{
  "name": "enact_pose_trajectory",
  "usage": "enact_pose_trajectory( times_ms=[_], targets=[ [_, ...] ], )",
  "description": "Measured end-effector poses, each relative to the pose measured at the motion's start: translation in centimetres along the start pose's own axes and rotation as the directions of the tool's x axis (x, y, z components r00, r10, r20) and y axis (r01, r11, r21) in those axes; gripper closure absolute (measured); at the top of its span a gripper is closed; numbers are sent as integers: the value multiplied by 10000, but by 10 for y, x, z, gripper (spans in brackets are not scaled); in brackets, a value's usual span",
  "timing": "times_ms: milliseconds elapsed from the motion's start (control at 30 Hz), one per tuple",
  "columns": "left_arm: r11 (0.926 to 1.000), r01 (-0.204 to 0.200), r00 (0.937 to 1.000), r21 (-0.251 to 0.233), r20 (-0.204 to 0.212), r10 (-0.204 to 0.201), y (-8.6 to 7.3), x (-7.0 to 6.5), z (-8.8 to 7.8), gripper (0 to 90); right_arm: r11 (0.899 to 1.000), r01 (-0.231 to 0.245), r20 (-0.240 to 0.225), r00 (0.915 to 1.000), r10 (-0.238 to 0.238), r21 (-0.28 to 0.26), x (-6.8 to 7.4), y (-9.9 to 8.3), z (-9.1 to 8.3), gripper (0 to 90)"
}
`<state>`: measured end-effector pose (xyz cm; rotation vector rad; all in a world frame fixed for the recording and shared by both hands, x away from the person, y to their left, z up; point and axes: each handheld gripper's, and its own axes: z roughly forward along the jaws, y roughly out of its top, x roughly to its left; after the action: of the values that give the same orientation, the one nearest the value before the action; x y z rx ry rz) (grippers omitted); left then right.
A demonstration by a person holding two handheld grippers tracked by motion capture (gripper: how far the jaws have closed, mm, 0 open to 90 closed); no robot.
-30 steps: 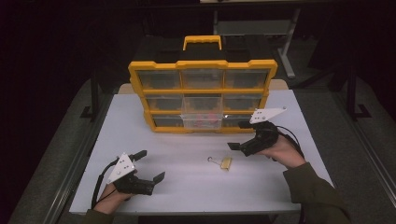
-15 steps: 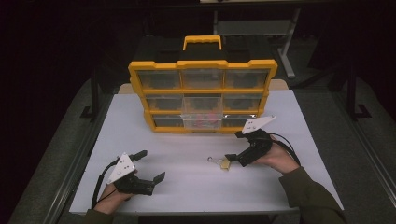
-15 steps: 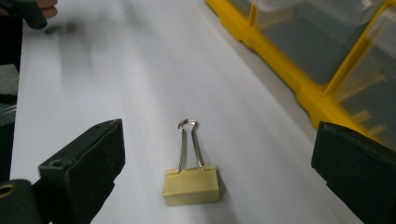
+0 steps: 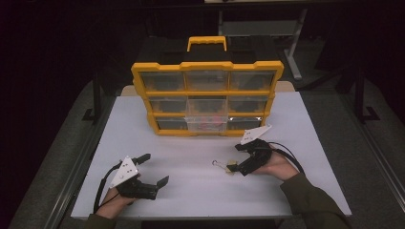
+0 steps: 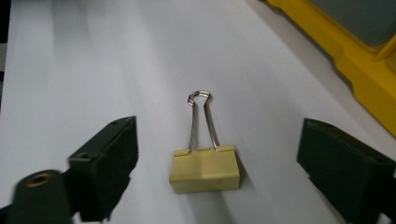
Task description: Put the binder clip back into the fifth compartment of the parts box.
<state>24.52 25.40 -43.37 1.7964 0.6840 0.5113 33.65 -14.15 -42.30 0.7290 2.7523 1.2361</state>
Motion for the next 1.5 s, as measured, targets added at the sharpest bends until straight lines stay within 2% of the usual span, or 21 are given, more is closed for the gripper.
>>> enact_pose_trajectory(
  times_ms=[100,167,233,333,367,667,867,900,1233,1333,1500],
  targets=[
    [10000,-19,10000,3,19,19,0,0,1,0,9996,111,57,9999,-112,273,-1,-3,5,141],
    [10000,-46,10000,-13,32,46,0,0,1,0,9993,-54,-51,10000,56,366,1,-4,7,157],
    [10000,-40,10000,-13,23,40,0,0,1,0,9982,240,39,9997,-242,552,0,-6,10,173],
    [10000,-11,10000,-10,16,11,0,0,0,0,9973,180,-5,9998,-180,719,3,-7,14,197],
    [10000,-17,10000,-6,14,17,0,0,0,0,9957,456,143,9988,-469,808,3,-7,16,206],
    [10000,-11,10000,-6,16,11,0,0,0,0,9891,889,278,9953,-927,1174,7,-10,26,288],
    [10000,-22,10000,-10,27,23,0,0,1,0,9891,975,534,9932,-1039,1102,9,-12,25,356],
    [10000,-33,10000,-11,18,33,0,0,1,0,9873,1104,608,9912,-1178,1144,9,-12,25,363],
    [10000,-31,10000,-24,17,31,0,0,1,0,9869,1175,589,9905,-1245,1107,7,-13,22,471],
    [10000,-44,10000,-9,14,44,0,0,1,0,9882,1080,533,9920,-1143,1088,6,-13,21,480],
    [10000,-17,10000,-13,14,17,0,-1,1,0,9869,1168,571,9907,-1237,1115,6,-13,22,484]
  ],
)
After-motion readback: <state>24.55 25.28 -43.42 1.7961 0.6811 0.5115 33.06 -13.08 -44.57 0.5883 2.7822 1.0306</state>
